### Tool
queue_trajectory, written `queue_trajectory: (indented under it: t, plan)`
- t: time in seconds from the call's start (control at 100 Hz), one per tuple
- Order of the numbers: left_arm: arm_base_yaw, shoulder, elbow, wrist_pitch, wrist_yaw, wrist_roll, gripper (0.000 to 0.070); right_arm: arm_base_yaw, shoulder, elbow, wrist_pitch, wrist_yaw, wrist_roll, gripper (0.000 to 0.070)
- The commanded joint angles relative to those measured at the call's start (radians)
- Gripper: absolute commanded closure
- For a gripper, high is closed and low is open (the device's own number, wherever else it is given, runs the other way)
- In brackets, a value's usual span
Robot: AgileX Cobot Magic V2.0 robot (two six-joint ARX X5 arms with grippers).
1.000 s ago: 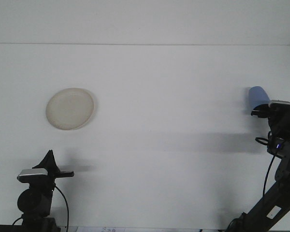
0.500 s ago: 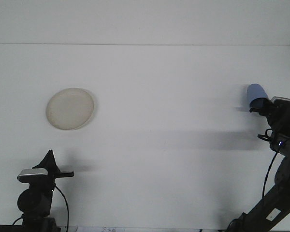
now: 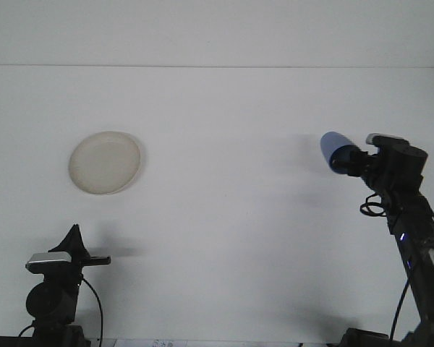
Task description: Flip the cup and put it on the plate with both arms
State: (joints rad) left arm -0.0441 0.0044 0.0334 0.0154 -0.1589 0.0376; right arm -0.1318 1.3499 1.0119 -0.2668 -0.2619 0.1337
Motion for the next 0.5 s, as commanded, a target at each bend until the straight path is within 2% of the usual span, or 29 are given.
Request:
queue_trajectory:
  t: [0.0,0.21,0.35,0.49]
  plan:
    - [0.0,-0.002,-0.019,0.014,-0.005,-0.005,0.0687,0.089,-0.023,0.029,-0.124,0.037,-0.04,0.0699]
    - [0.0,-0.002,-0.019,0.014,-0.005,-0.005,0.0688,0.404,-0.013,0.12,-0.517,0.061,-0.115,0.07]
    - [0.0,-0.002,-0.019,0.014,-0.005,-0.005,0.0687,0.573,0.023,0.143,-0.624,0.062,-0.119,0.07]
    - [0.0,-0.002,-0.019,0.014,-0.005,-0.005,0.0687,0.678,0.076,0.147,-0.7,0.072,-0.114,0.0699]
